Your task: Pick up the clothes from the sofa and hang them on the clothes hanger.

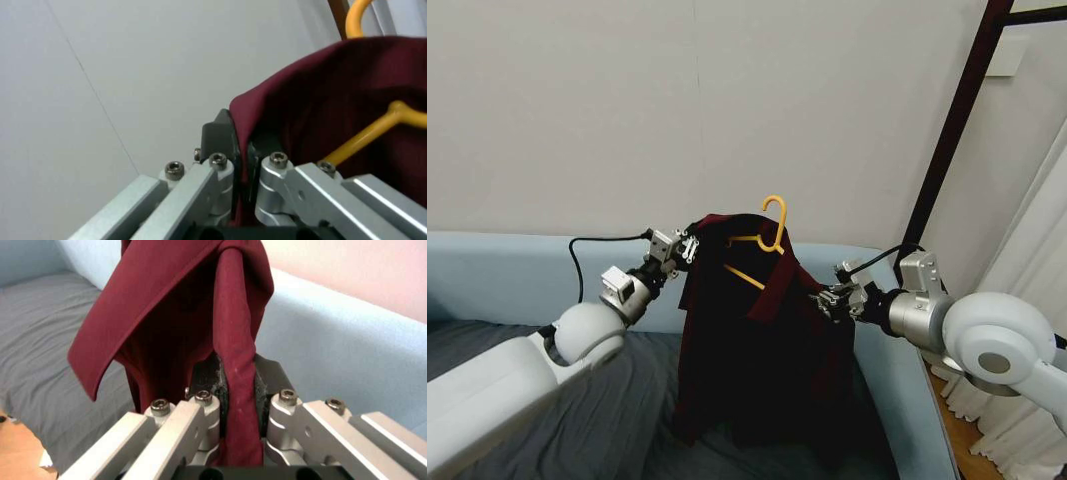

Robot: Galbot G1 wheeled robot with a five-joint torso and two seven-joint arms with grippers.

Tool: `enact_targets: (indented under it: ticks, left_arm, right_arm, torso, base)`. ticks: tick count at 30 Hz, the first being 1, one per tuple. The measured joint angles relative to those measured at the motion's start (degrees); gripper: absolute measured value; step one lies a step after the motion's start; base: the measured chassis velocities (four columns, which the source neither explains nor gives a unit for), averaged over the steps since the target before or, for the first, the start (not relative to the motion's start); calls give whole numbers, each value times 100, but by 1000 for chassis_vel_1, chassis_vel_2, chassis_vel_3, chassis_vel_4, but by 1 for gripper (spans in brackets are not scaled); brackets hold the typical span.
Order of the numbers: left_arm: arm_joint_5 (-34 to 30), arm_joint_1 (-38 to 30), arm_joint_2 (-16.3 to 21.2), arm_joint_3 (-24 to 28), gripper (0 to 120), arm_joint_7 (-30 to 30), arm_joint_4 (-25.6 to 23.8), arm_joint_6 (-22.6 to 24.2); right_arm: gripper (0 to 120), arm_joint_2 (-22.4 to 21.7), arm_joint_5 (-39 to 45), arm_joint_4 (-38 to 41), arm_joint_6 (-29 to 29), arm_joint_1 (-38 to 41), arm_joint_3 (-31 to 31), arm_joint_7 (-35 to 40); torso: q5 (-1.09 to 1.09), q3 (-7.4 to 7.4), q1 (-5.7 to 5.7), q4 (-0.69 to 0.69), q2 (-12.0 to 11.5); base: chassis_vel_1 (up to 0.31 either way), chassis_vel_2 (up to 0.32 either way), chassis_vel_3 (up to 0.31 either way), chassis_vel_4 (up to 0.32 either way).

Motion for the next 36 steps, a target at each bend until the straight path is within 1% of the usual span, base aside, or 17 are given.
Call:
enact_targets:
  ticks: [4,6,7,9,13,16,21,23,25,26,28,29,30,31,33,34,36]
  left_arm:
    - [194,-272,27,266,0,66,44,138]
    - [589,-408,27,435,0,177,61,147]
    - [589,-408,27,435,0,177,61,147]
    - [781,-462,11,583,0,194,-17,190]
    - [811,-457,-35,751,0,152,-260,280]
    - [846,-357,-31,764,0,121,-353,308]
    - [946,93,17,578,0,24,-507,315]
    - [951,398,71,412,0,-173,-609,315]
    - [937,705,105,273,8,-721,-736,377]
    - [937,705,105,273,8,-721,-736,377]
    - [882,1015,194,121,18,-971,-882,428]
    - [882,1015,194,121,18,-971,-882,428]
    - [897,1145,279,47,23,-966,-951,421]
    - [926,1254,351,-12,25,-952,-991,396]
    - [997,1472,489,-103,36,-928,-1062,322]
    - [997,1472,489,-103,36,-928,-1062,322]
    - [1089,1625,554,-155,46,-919,-1096,205]
  right_arm:
    - [8,-4,-3,25,1,-10,21,-14]
    - [8,8,-46,26,1,-6,9,-18]
    - [8,8,-46,26,1,-6,9,-18]
    - [8,18,-130,24,1,19,-49,-41]
    - [8,30,-179,24,0,54,-104,-48]
    - [8,16,-179,23,-2,66,-108,-49]
    - [8,-47,-176,55,-6,65,-109,-55]
    - [8,-44,-158,42,-7,75,-120,-56]
    - [8,-23,-118,34,-7,105,-139,-56]
    - [8,-23,-118,34,-7,105,-139,-56]
    - [8,1,-89,33,-7,113,-153,-43]
    - [8,1,-89,33,-7,113,-153,-43]
    - [8,14,-79,24,-6,113,-153,-36]
    - [8,24,-65,15,-5,113,-153,-24]
    - [8,28,-39,0,-4,111,-147,-8]
    - [8,28,-39,0,-4,111,-147,-8]
    - [8,19,-25,5,0,89,-116,-6]
  torso:
    - [-1,0,0,2,0]
    - [0,0,0,1,0]
    - [0,0,0,1,0]
    - [0,0,0,1,0]
    - [0,0,0,0,0]
    - [2,0,0,-1,0]
    - [0,0,-1,1,0]
    - [-1,0,-1,1,0]
    - [0,0,-1,1,0]
    - [0,0,-1,1,0]
    - [-2,0,-1,1,1]
    - [-2,0,-1,1,1]
    - [-1,0,-1,1,1]
    - [0,0,-1,1,1]
    - [0,0,-1,2,1]
    - [0,0,-1,2,1]
    - [-1,0,-1,2,1]
  base:
    - [0,0,0,0]
    - [0,0,0,0]
    - [0,0,0,0]
    - [0,0,0,0]
    - [0,0,0,0]
    - [0,0,0,0]
    - [0,0,0,0]
    - [0,0,0,0]
    - [0,0,0,0]
    - [0,0,0,0]
    - [0,0,0,0]
    - [0,0,0,0]
    - [0,0,0,0]
    - [0,0,0,0]
    - [0,0,0,0]
    - [0,0,0,0]
    - [0,0,0,0]
